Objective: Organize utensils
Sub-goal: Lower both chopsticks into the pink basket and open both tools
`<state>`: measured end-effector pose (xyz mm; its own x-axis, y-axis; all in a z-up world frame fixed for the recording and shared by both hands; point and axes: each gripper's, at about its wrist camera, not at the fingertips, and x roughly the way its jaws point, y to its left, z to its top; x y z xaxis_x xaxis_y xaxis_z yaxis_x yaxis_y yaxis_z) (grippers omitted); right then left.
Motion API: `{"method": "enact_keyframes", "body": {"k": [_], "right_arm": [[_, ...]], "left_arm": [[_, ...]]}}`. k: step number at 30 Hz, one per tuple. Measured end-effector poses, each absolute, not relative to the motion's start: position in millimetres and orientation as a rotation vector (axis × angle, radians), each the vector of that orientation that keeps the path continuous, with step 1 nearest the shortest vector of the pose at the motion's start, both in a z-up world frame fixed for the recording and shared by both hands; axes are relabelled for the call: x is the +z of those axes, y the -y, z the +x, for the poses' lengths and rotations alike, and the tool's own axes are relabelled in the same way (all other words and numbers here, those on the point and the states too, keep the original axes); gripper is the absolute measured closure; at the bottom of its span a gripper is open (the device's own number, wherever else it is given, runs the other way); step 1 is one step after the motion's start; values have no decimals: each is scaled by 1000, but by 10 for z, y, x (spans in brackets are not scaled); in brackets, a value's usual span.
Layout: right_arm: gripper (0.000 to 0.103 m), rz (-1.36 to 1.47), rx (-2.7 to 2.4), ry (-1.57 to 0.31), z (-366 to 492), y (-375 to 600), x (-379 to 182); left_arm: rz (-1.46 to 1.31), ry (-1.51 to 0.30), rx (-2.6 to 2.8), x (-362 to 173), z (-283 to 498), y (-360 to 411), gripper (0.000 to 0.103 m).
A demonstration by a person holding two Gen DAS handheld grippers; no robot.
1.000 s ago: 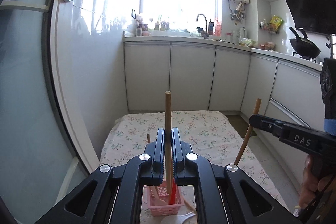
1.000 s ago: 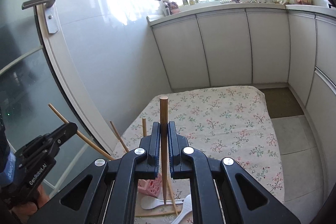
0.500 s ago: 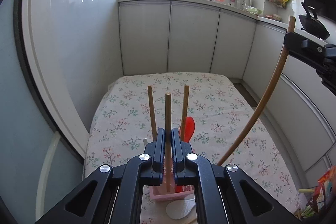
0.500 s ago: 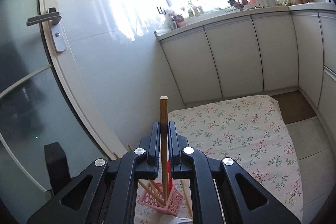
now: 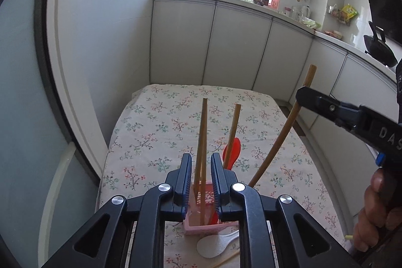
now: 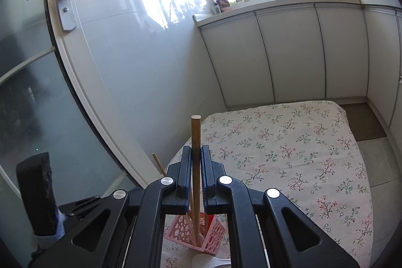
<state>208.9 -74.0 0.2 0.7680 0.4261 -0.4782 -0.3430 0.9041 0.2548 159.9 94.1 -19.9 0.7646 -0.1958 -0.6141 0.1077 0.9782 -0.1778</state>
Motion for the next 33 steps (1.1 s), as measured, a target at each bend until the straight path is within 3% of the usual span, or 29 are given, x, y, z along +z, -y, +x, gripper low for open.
{"method": "enact_keyframes", "body": {"k": [16,26,33], "right_arm": [[96,26,414,-661,2341,329,-560],[95,72,424,-691,2399,426,-587],[77,139,427,-698,2308,684,-418]], "left_arm": [[-116,-783,-105,-445,1640,-1089,75],[-109,-789,-108,-451,1635,-1063,63],[-93,-791,-120,-426,1590,-981,56]]}}
